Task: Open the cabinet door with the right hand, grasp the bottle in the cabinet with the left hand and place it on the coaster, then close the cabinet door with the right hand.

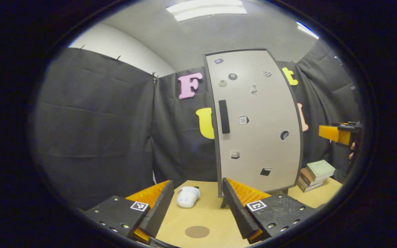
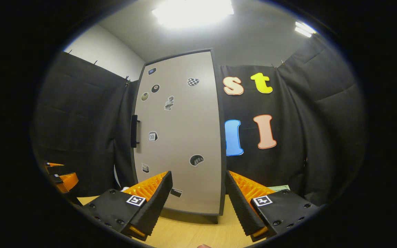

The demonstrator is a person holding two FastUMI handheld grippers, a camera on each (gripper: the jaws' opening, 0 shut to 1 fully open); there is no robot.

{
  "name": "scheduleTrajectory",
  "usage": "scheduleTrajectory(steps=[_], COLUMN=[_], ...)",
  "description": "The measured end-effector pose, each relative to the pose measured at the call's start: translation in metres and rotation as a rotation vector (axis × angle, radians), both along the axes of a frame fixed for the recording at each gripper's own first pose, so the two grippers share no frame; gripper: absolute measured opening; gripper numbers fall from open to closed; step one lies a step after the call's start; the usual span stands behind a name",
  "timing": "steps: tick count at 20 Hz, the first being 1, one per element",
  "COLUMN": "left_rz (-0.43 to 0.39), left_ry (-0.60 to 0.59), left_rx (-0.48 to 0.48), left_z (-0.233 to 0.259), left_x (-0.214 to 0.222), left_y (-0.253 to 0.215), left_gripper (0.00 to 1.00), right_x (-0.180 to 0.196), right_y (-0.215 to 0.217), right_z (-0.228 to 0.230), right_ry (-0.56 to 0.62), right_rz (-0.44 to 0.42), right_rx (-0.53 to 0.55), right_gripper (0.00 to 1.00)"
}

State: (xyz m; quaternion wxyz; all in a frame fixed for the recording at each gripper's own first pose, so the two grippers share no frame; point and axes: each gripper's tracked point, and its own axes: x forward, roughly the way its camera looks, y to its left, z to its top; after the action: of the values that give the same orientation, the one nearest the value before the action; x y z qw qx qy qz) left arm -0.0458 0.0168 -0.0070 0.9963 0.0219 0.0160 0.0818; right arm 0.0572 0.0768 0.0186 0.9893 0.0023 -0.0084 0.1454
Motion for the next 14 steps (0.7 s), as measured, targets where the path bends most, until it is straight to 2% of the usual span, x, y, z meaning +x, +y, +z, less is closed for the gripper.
scheduleTrajectory(steps=[10, 14], left_rz=[0.130, 0.160], left_ry=[-0.026, -0.011], left_rx=[0.004, -0.004], left_z=[-0.003, -0.017], left_x=[-0.002, -0.006], left_y=[0.139, 0.172], left_gripper=[0.85, 0.86], right_x=[0.054, 0.068], right_y=[0.122, 0.168], right_z=[0.044, 0.062], right_ry=[-0.035, -0.048], right_rz=[0.068, 0.093], right_rx=[0.020, 0.046], right_gripper=[0.95, 0.96])
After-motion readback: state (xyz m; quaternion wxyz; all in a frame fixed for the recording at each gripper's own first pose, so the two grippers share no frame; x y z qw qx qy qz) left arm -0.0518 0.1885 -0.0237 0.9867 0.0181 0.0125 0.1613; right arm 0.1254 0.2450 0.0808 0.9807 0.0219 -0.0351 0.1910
